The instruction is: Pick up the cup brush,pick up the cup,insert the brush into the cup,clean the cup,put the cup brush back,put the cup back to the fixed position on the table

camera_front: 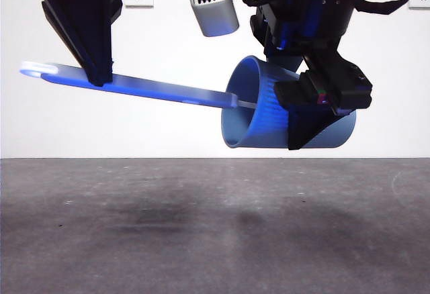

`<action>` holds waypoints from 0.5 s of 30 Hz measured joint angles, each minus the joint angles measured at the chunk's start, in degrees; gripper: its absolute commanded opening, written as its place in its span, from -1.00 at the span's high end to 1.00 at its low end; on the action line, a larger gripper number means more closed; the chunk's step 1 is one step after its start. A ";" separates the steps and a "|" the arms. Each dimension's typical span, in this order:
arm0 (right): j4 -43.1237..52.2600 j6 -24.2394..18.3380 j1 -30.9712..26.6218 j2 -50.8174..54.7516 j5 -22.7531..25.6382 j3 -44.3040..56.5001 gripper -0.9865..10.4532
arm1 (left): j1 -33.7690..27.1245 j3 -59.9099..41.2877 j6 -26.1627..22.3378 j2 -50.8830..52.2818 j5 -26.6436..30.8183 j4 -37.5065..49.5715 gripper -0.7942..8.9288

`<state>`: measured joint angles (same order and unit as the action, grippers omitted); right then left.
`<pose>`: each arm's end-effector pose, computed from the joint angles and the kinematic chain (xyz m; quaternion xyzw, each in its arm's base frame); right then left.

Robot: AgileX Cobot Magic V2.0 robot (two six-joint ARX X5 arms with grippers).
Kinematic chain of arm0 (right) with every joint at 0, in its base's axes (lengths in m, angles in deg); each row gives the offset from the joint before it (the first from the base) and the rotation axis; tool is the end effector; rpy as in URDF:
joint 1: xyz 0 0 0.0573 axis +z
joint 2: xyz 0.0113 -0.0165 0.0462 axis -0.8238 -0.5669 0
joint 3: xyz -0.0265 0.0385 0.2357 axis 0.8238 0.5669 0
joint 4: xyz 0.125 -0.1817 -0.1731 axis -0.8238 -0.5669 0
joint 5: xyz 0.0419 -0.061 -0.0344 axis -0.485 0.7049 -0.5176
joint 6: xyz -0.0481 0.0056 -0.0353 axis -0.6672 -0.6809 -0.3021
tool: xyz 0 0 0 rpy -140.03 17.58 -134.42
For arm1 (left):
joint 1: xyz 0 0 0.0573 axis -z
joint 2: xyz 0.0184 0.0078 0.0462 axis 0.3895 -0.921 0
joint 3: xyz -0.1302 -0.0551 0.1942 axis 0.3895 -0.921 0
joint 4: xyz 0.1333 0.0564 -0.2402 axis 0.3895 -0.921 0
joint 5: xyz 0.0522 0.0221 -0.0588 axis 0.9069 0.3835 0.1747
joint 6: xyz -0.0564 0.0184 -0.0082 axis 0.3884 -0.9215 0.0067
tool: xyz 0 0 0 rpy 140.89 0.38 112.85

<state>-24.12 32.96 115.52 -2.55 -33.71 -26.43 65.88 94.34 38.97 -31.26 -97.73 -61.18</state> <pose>0.1728 0.2542 0.1868 -0.6903 0.2222 0.3066 0.6165 0.2171 -0.2096 0.2592 0.3187 0.5258 -0.4433 0.6522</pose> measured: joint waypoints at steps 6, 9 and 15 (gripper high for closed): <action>-0.55 0.42 0.20 0.00 0.90 0.00 0.85 | 0.35 0.00 0.22 0.00 0.09 -0.70 0.85; -1.92 1.40 -0.90 0.00 0.96 0.00 0.85 | 0.35 0.00 0.17 0.00 1.05 -1.07 0.85; -4.57 5.44 -5.70 0.09 0.81 0.00 0.85 | -1.51 0.00 0.15 0.00 1.92 -4.57 0.85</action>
<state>-28.69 38.41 109.82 -2.47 -32.90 -26.43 64.37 94.34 39.13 -31.26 -95.81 -65.75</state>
